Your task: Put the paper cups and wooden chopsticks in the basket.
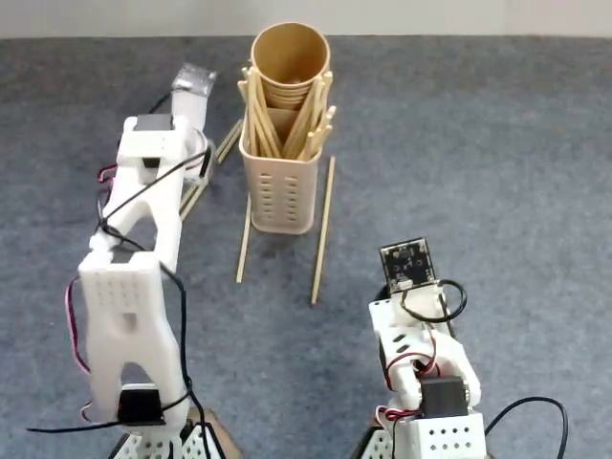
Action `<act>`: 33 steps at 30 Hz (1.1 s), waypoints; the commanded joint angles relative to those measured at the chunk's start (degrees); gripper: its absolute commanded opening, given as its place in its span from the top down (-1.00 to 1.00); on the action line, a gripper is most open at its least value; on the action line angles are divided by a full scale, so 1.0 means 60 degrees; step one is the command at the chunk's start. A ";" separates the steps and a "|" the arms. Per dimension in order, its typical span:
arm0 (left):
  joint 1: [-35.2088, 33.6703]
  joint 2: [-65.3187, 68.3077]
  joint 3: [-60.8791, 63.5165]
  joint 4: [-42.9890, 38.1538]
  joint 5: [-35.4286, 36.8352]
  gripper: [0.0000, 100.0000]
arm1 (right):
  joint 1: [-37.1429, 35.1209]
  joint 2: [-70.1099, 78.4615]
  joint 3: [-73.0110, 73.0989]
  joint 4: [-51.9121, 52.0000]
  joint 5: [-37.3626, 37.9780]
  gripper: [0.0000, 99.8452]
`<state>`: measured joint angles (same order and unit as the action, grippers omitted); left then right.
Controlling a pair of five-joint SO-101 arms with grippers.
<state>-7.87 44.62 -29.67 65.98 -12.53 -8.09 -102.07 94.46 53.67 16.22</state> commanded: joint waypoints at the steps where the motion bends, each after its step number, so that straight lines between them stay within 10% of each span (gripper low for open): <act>1: 0.0154 0.1370 -0.2103 0.1128 -0.0278 0.61 | -0.0081 -0.0095 0.0198 -0.0198 0.0190 0.70; 12: 0.0330 0.5018 -0.8842 0.5612 -0.1304 0.99 | -0.0081 -0.0095 0.0198 -0.0198 0.0190 0.70; 20: -0.0168 0.3905 -1.0967 0.5949 -0.0308 0.99 | -0.0081 -0.0095 0.0198 -0.0198 0.0190 0.70; 33: 0.0403 -0.6571 -0.3817 0.5978 0.1070 0.99 | -0.0081 -0.0095 0.0198 -0.0198 0.0190 0.70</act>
<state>-9.01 26.95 -68.70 101.76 -6.46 -8.09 -102.07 94.46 53.67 16.22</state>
